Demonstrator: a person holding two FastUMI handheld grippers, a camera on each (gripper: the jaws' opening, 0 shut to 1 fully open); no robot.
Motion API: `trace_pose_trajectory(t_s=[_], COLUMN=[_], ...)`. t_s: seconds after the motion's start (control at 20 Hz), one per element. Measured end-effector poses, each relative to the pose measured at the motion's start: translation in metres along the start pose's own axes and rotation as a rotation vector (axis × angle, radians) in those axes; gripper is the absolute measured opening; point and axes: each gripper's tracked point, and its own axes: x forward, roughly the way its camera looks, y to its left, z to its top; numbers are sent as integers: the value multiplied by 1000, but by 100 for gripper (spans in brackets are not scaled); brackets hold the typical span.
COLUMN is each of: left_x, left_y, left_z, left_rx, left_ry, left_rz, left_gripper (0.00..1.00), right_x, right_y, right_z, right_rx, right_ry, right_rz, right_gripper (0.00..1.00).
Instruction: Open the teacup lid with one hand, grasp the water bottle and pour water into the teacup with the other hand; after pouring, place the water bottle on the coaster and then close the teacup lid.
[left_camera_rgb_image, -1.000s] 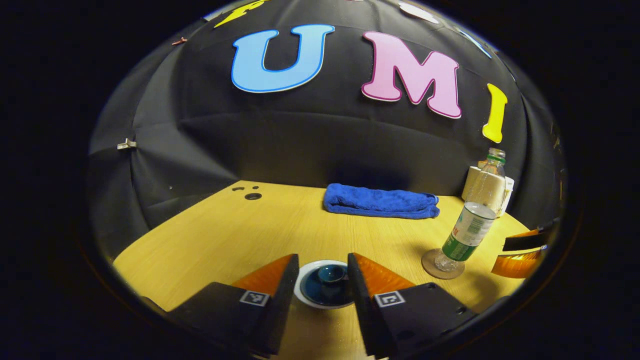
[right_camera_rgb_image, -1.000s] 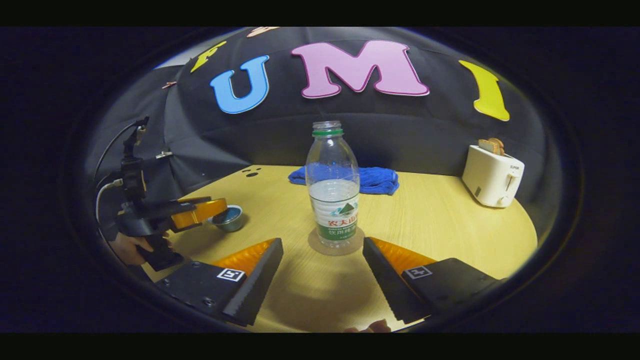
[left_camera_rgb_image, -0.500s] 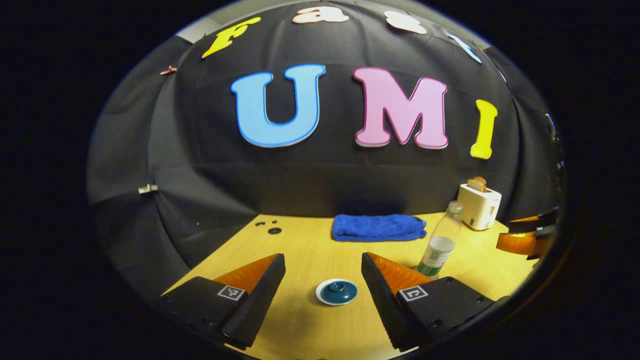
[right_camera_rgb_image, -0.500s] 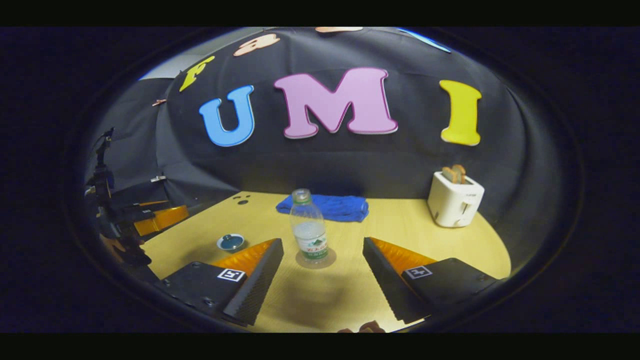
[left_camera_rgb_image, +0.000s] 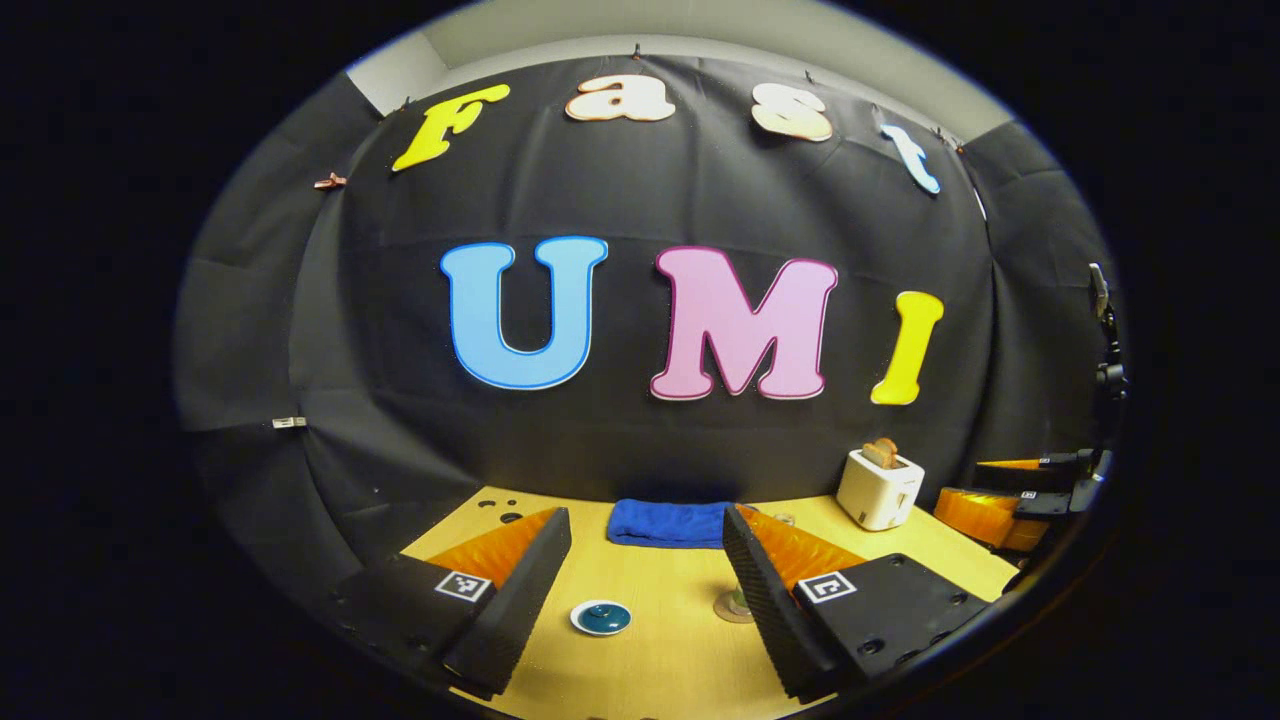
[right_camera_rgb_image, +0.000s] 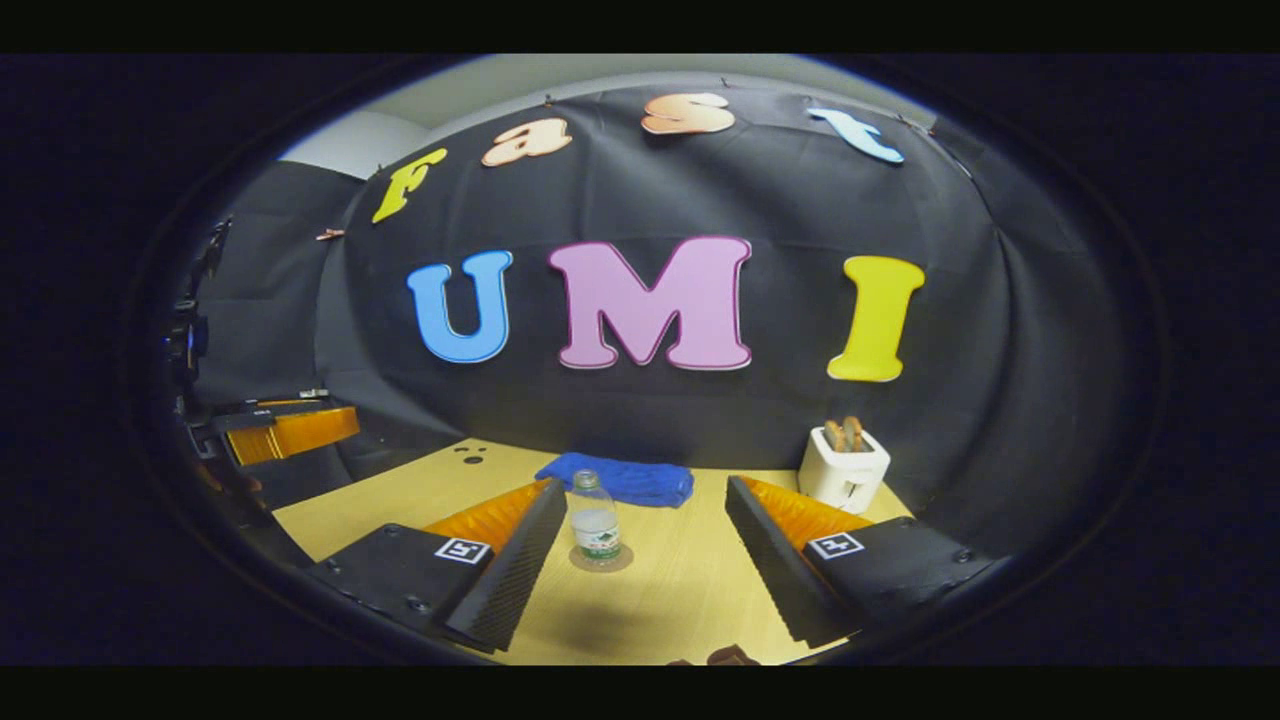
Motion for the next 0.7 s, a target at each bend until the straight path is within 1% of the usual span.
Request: trace_pose_trajectory(t_s=[0.1,0.2,0.25,0.35,0.5,0.55,0.6,0.7], left_x=[-14,-27,-33,-50,-78,-93,-105,-120], left_y=[0,-1,-4,0,8,15,21,30], left_z=[5,8,8,18,27,29,30,29], left_rx=[22,15,7,1,-30,-42,-47,-53], left_ry=[-20,-24,-20,-30,-47,-59,-69,-76], left_rz=[-9,-23,-39,-48,-18,7,30,65], left_gripper=[96,96,96,96,96,93,96,95], right_x=[-17,-30,-35,-49,-64,-73,-78,-86], right_y=[1,4,3,9,18,26,32,43], right_z=[9,14,14,17,17,18,18,20], right_rx=[17,23,20,33,33,38,56,83], right_ry=[-21,-32,-24,-7,15,17,22,20], right_rz=[-19,-35,-50,-48,-45,-38,-32,-23], right_gripper=[99,99,99,99,99,99,99,99])
